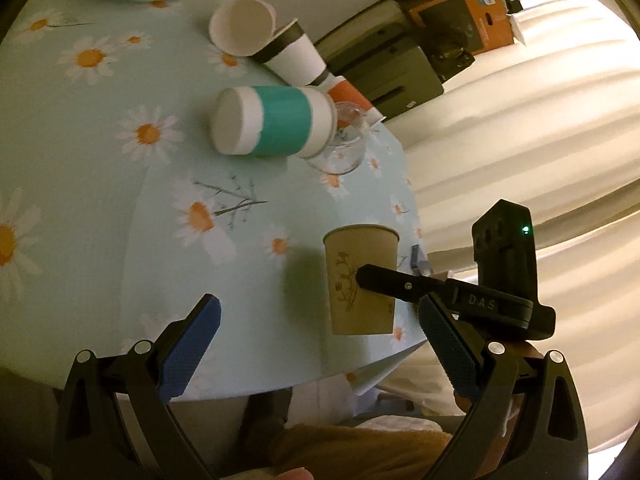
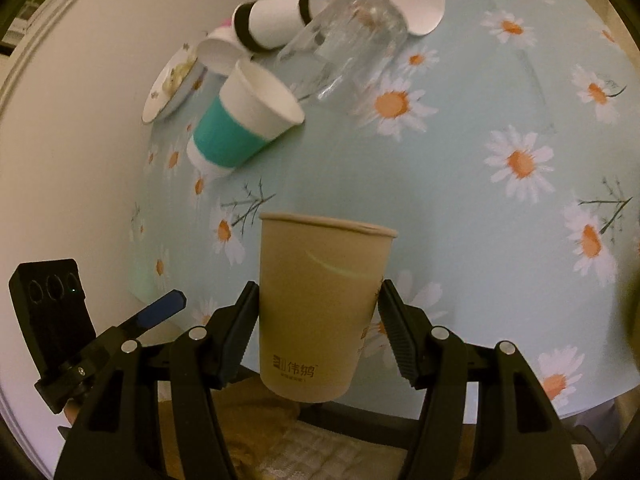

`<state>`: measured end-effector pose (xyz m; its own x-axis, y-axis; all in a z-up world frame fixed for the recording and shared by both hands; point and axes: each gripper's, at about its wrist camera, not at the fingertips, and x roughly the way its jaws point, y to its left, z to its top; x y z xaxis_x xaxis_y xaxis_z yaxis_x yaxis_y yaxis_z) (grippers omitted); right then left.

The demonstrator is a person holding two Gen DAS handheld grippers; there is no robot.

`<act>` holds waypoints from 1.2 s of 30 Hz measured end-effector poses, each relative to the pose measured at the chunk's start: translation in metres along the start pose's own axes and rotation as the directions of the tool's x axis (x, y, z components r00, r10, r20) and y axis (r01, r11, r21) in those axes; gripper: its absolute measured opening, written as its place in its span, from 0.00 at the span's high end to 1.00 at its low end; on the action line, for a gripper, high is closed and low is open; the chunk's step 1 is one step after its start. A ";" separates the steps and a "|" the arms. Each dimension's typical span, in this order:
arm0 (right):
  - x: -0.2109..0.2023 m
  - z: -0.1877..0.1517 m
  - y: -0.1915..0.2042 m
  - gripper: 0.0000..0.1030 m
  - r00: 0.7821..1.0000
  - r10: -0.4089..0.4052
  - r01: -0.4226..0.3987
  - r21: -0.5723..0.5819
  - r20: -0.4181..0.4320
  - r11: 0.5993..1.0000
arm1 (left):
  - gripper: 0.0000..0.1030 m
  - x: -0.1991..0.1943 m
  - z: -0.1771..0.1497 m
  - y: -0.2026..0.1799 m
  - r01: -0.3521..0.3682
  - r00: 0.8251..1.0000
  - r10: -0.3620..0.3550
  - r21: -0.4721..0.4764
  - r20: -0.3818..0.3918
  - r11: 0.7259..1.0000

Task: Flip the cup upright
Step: 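Lift the tan paper cup with the right gripper and rotate it upright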

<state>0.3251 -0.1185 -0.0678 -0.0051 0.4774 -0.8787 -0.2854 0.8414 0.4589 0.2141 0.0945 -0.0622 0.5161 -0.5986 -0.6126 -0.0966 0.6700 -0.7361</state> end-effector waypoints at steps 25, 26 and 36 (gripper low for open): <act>-0.048 -0.010 -0.021 0.27 0.992 0.066 -0.072 0.056 0.112 0.996 | 0.07 0.014 -0.001 -0.004 -0.076 0.996 0.077 0.018 -0.044 0.997; -0.060 -0.013 -0.026 0.27 0.987 0.077 -0.087 0.070 0.142 0.994 | 0.07 0.018 -0.001 -0.010 -0.083 0.995 0.084 0.032 -0.054 0.996; -0.124 -0.029 -0.073 0.27 0.951 0.110 -0.160 0.154 0.288 0.975 | 0.09 0.081 0.011 -0.070 -0.224 0.955 0.255 0.191 -0.152 0.956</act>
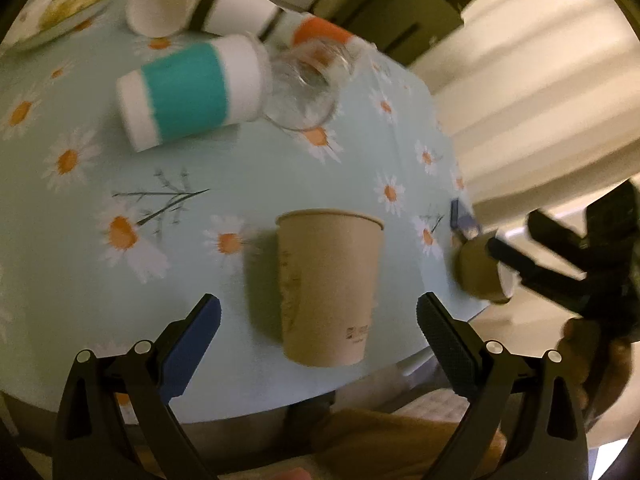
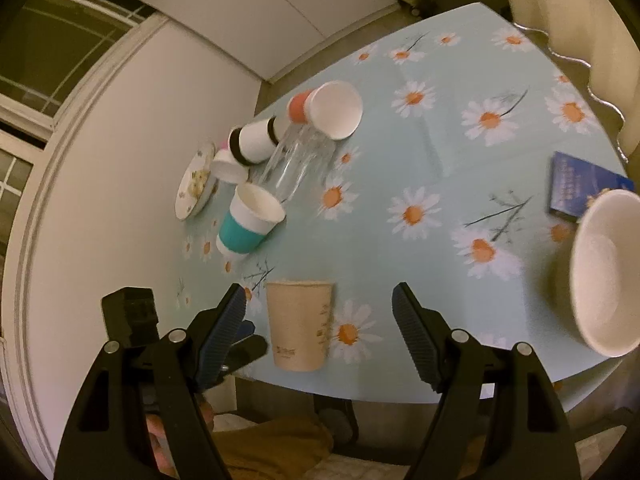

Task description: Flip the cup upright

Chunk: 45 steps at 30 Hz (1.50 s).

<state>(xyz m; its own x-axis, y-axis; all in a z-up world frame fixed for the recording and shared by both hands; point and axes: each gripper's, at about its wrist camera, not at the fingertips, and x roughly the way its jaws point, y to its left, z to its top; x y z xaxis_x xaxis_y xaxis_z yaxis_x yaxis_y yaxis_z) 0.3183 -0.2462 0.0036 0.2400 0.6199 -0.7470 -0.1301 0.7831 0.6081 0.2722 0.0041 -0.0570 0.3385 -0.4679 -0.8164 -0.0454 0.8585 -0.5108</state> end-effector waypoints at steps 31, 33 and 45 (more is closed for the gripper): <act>-0.010 -0.003 -0.003 0.27 0.994 0.105 -0.106 -0.024 -0.029 0.994 | 0.44 -0.026 -0.017 -0.043 -0.202 0.945 0.162 0.116 0.282 0.973; -0.009 -0.002 -0.001 0.27 0.995 0.095 -0.096 -0.032 -0.028 0.995 | 0.44 -0.034 -0.033 -0.047 -0.225 0.904 0.155 0.134 0.398 0.965; 0.005 -0.005 0.004 0.27 0.996 0.069 -0.072 -0.060 -0.056 0.996 | 0.44 -0.017 -0.105 -0.054 -0.453 0.583 0.142 0.175 0.800 0.874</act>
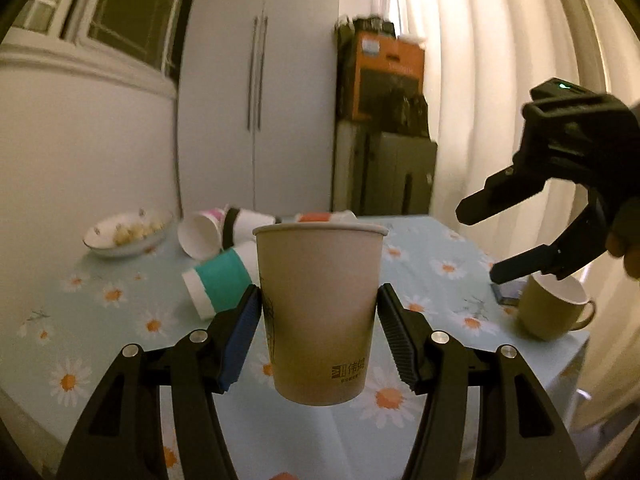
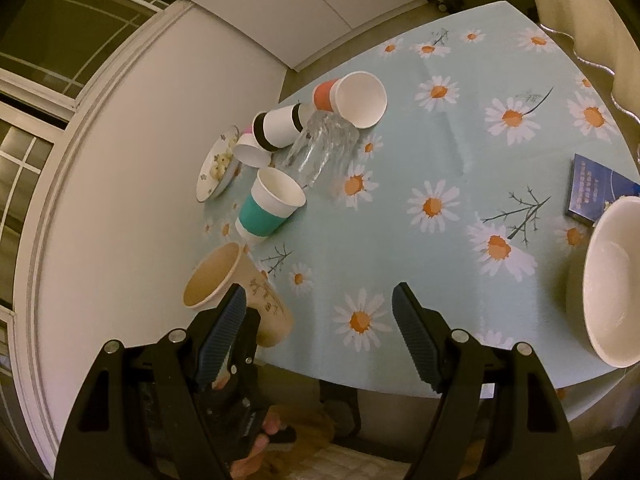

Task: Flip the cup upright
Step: 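Lower the upright tan cup onto the tablecloth with the left gripper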

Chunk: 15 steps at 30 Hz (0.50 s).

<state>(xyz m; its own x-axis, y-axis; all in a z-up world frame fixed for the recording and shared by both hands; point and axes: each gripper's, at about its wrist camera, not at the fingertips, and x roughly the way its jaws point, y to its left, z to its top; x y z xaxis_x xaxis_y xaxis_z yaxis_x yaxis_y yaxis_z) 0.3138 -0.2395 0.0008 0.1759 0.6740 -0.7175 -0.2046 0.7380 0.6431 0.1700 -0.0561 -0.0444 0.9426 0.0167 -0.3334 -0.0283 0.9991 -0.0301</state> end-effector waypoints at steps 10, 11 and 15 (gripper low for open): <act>0.013 -0.002 0.002 0.27 0.999 -0.034 0.034 -0.015 -0.024 0.999 | 0.44 0.005 -0.044 0.018 -0.116 0.991 0.119 -0.042 0.064 0.992; 0.014 -0.002 0.002 0.27 0.999 -0.037 0.037 -0.018 -0.026 0.999 | 0.44 0.007 -0.045 0.020 -0.123 0.990 0.125 -0.041 0.067 0.992; 0.020 -0.003 0.006 0.27 0.998 -0.047 0.046 -0.029 -0.039 0.999 | 0.44 0.010 -0.050 0.020 -0.143 0.987 0.143 -0.001 0.069 0.990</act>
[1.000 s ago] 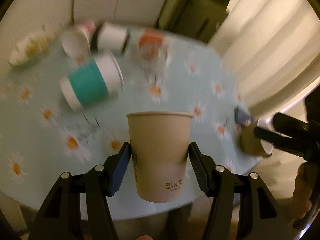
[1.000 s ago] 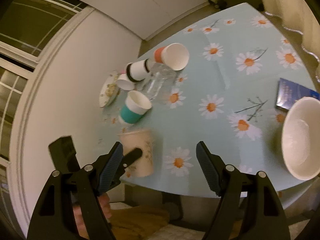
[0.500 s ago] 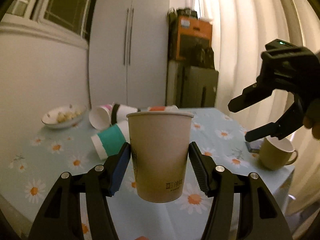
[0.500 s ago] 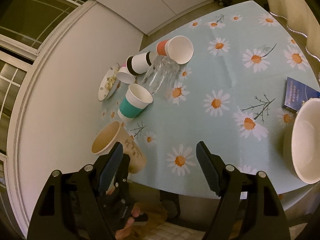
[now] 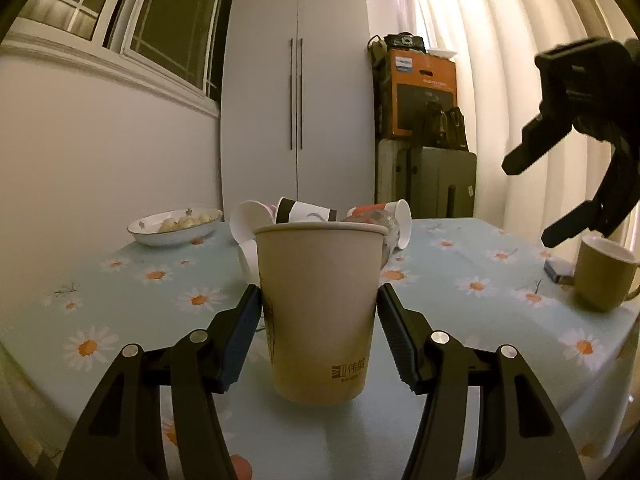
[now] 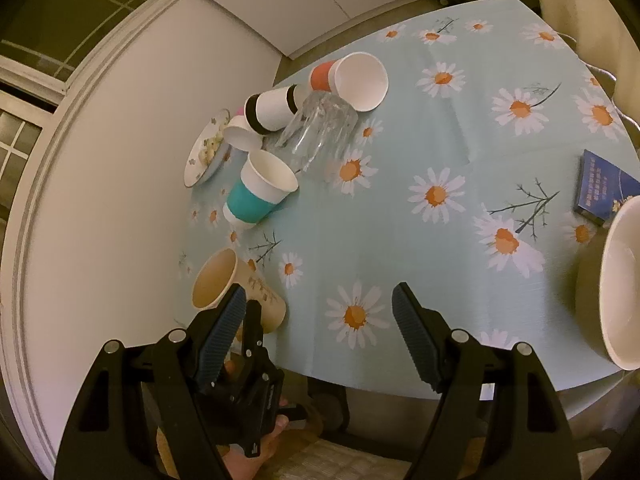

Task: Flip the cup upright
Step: 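Lower the upright tan cup onto the tablecloth with the left gripper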

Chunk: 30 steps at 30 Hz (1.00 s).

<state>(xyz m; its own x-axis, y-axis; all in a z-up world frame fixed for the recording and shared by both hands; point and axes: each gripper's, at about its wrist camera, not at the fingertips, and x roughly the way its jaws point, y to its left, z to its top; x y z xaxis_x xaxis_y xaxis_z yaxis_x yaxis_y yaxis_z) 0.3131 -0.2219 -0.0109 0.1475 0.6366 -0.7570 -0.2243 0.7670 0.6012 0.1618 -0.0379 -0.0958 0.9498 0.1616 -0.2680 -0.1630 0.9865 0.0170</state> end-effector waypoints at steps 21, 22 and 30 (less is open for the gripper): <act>0.005 -0.007 0.011 0.27 1.000 -0.011 0.010 -0.040 -0.022 0.999 | 0.20 -0.012 -0.015 0.007 0.010 0.998 -0.008 0.023 -0.055 1.000; 0.005 -0.007 0.012 0.27 1.000 -0.010 0.009 -0.041 -0.021 0.999 | 0.18 -0.013 -0.013 0.008 0.003 0.999 -0.002 0.014 -0.050 1.000; 0.003 -0.007 0.015 0.27 1.000 -0.010 0.009 -0.045 -0.018 0.999 | 0.18 -0.022 0.014 0.014 0.037 0.998 -0.037 -0.005 -0.053 0.999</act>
<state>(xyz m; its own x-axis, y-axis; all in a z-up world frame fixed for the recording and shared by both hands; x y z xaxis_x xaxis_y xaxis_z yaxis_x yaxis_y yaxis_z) 0.3031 -0.2089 -0.0061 0.1322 0.6277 -0.7672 -0.2665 0.7680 0.5824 0.1421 -0.0272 -0.0764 0.9398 0.1231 -0.3188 -0.1292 0.9916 0.0021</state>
